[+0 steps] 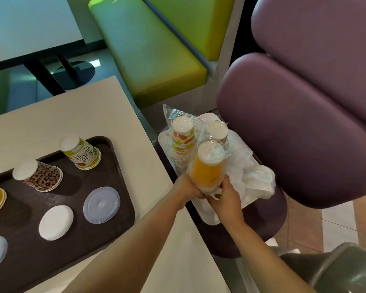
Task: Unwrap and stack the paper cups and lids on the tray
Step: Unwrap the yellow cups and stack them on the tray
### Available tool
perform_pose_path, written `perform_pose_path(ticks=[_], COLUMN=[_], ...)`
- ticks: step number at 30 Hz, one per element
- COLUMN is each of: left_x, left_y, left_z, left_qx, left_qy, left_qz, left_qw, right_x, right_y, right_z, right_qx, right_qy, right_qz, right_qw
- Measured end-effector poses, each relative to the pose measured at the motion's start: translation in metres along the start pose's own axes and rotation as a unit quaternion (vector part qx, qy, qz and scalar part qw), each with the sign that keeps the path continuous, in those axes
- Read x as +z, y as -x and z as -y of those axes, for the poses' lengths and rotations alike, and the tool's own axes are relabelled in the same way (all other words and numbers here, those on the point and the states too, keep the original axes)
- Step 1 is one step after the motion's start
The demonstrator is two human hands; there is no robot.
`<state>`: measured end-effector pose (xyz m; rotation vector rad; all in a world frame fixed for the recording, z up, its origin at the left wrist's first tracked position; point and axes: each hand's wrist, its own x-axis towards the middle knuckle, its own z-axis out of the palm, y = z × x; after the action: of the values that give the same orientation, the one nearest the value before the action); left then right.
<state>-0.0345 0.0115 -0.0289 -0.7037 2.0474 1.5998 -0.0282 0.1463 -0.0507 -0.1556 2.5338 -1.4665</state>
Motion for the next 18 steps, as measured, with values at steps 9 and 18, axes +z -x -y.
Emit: perform_pose_path(ticks=[9, 18], left_x=[-0.025, -0.055], left_y=[0.059, 0.117], left_z=[-0.016, 0.001], left_qx=[0.1, 0.182], left_qy=[0.057, 0.176], left_qz=[0.014, 0.034], left_qw=[0.993, 0.967], right_x=[-0.022, -0.013], right_y=[0.023, 0.053], right_z=[0.031, 0.077], right_qx=[-0.06, 0.042], right_qy=[-0.094, -0.386], right_qz=[-0.038, 0.087], right_qw=[0.993, 0.918])
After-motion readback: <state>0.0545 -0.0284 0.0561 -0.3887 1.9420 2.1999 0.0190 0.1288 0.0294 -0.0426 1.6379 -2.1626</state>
